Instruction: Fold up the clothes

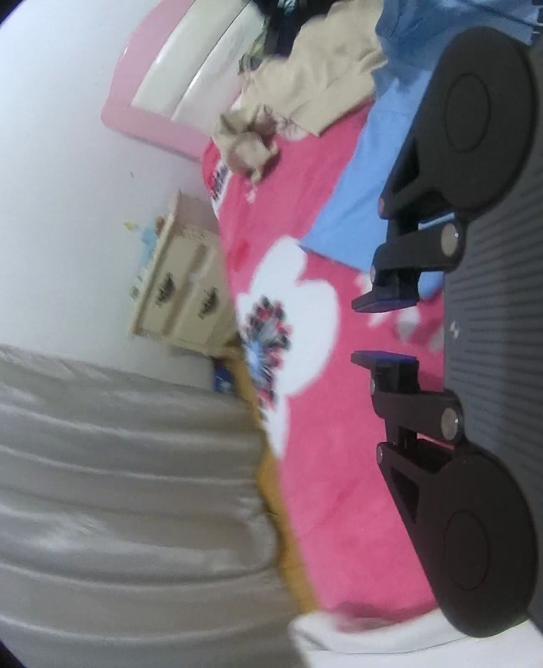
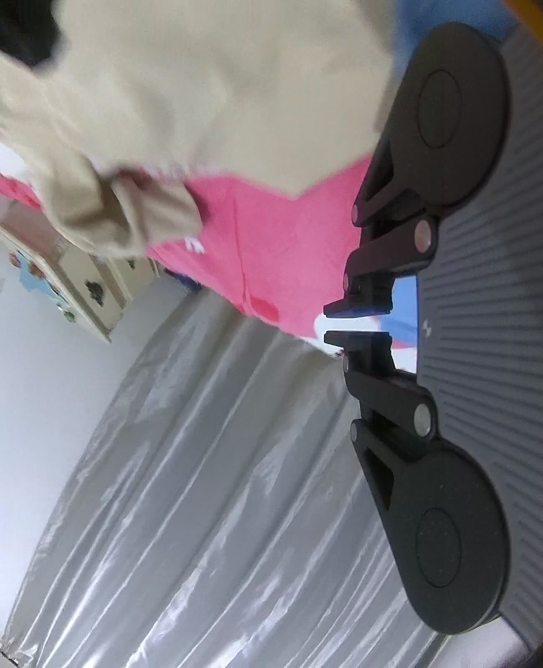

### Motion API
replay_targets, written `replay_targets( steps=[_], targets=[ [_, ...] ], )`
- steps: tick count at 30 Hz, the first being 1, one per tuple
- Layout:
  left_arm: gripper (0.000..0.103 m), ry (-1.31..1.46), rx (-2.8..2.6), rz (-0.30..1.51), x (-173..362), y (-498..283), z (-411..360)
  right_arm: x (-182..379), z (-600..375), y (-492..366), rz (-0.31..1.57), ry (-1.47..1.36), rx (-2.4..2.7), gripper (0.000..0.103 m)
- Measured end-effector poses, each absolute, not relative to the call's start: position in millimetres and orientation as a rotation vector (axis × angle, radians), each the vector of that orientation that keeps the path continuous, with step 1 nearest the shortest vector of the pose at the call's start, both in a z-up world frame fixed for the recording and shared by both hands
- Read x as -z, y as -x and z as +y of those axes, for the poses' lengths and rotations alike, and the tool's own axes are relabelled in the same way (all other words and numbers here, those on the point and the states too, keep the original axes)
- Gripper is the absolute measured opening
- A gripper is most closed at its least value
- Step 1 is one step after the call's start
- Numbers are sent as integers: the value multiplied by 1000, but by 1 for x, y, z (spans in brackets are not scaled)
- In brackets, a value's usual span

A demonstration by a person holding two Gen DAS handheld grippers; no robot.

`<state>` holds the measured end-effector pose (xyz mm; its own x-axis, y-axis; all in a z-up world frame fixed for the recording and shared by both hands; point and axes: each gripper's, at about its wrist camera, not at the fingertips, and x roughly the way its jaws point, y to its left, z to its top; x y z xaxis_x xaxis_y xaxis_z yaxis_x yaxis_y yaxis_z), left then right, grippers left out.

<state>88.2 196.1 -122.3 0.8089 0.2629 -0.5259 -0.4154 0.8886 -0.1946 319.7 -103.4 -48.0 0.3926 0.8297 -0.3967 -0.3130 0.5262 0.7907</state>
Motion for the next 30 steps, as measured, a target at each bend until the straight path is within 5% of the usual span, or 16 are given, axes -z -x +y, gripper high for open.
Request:
replay_targets(
  steps=[7,10,14,21,25,30],
  targets=[
    [29,328,-166,672,134,-134,174,-4,-216,-217,818,-702,-739,7],
    [14,301,-246,739,147,-146,179,-18,-257,-168,817,-658,-676,7],
    [21,254,-327,684,128,-134,180,-24,-325,-90,814,-614,-483,7],
    [23,176,-197,624,89,-118,132,11,-426,-5,874,-562,-35,9],
    [25,215,-17,687,75,-115,90,37,-449,-11,816,-568,49,24],
    [27,85,225,811,51,-130,26,74,-463,-34,791,-560,70,29]
  ],
)
